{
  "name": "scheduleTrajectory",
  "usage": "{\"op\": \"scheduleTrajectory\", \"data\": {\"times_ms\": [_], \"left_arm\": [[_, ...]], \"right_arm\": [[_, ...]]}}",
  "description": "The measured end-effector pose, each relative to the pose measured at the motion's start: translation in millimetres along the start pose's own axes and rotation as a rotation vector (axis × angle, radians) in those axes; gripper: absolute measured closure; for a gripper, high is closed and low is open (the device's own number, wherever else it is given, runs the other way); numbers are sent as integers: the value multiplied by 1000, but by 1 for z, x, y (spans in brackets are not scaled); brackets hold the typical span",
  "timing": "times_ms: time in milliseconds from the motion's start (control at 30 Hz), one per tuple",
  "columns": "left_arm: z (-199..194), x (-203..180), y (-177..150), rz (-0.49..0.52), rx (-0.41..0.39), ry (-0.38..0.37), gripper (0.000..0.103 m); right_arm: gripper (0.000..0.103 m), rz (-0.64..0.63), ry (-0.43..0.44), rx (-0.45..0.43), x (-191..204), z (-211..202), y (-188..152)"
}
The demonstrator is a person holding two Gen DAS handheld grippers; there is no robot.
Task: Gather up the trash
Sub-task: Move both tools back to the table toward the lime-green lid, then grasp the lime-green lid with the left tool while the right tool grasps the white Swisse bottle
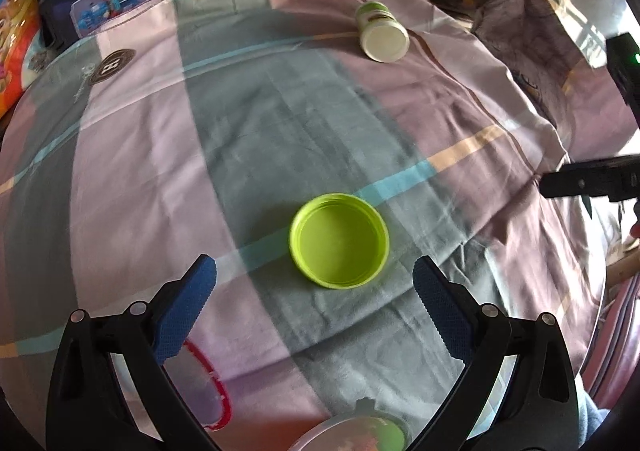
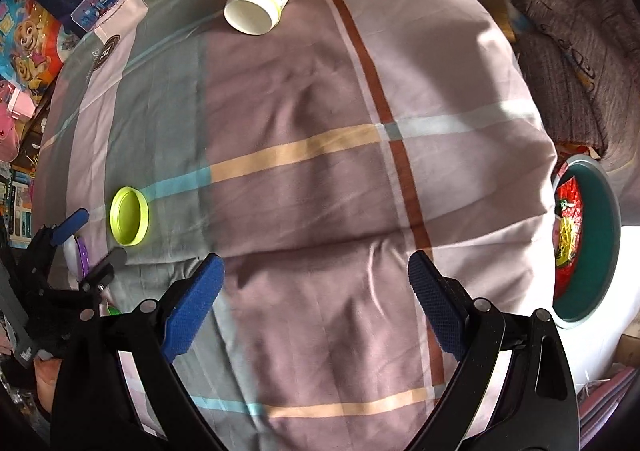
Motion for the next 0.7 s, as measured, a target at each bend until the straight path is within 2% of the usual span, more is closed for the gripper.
{"op": "scheduleTrajectory", "data": {"times_ms": [133,233,333,400,567,700], "left_arm": [[6,-12,-1,46,0,8,10],[14,-14,-2,49,20,10,20],[14,-14,-1,62,2,30,24],[13,-13,1,75,-16,65,45],[17,-1,15,4,-10,41,47],[25,9,37,-39,0,21,47]], "right_arm": [[14,0,4,11,1,4,4],[14,0,7,17,1,7,7],[14,1,10,25,0,12,10],[14,2,12,32,-1,15,12],[14,-5,16,42,-2,22,27],[14,-19,18,25,0,24,56]]}}
Point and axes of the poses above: each gripper's, at about its wrist camera, not at the fingertips, and z roughly the way its jaws point, x to its left, y to its top, the point moved 10 cm from there along z, roughly the way its jaws point, and after that the axes turned 12 degrees about y, right-handed, at the moved point
